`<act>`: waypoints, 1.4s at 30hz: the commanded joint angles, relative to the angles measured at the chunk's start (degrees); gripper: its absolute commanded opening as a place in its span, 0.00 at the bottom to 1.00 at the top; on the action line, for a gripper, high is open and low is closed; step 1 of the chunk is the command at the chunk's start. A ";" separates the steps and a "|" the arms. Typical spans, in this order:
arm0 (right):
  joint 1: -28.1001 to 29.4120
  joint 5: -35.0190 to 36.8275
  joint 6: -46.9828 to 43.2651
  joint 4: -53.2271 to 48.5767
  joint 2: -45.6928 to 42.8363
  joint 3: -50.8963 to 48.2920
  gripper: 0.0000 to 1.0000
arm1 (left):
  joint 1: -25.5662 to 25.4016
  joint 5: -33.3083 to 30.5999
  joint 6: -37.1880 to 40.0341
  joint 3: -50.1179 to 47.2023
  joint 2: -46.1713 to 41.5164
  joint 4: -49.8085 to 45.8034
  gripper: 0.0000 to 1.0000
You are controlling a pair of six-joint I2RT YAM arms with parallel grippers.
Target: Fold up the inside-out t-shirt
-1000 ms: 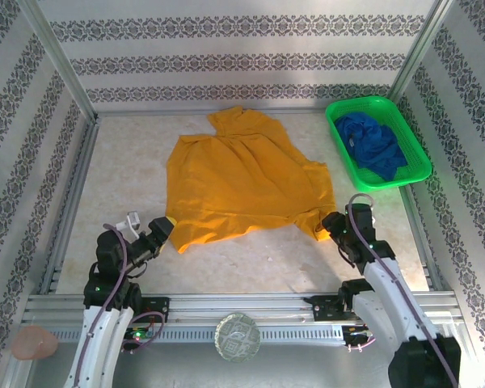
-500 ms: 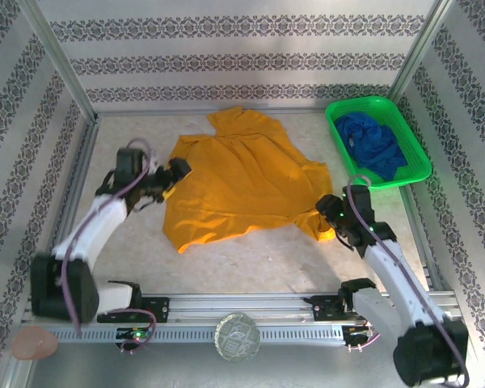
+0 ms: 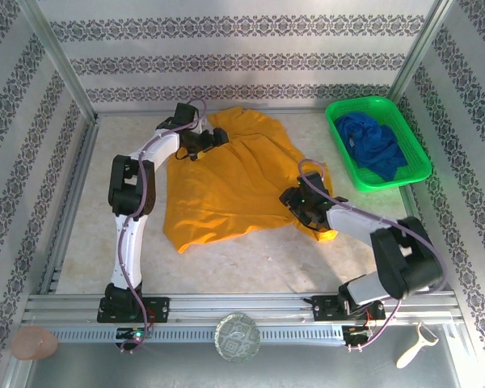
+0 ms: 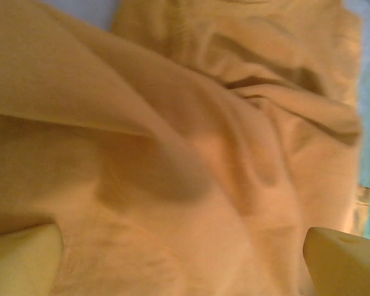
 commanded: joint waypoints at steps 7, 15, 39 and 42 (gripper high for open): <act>-6.65 -2.68 8.80 -2.35 14.37 9.63 0.61 | 5.73 0.19 -1.53 -16.47 -7.26 1.07 1.00; -8.21 -6.59 2.73 -13.42 31.06 33.87 0.62 | 7.53 0.49 -12.48 -53.75 -28.65 17.64 1.00; 7.73 -2.08 -29.88 -31.97 -7.18 19.89 0.63 | 5.44 -20.07 -2.35 -67.67 -62.41 -3.96 0.86; 14.97 0.69 -29.36 -34.11 -9.43 15.93 0.63 | 6.43 -20.90 -2.22 -71.49 -61.58 -1.04 0.86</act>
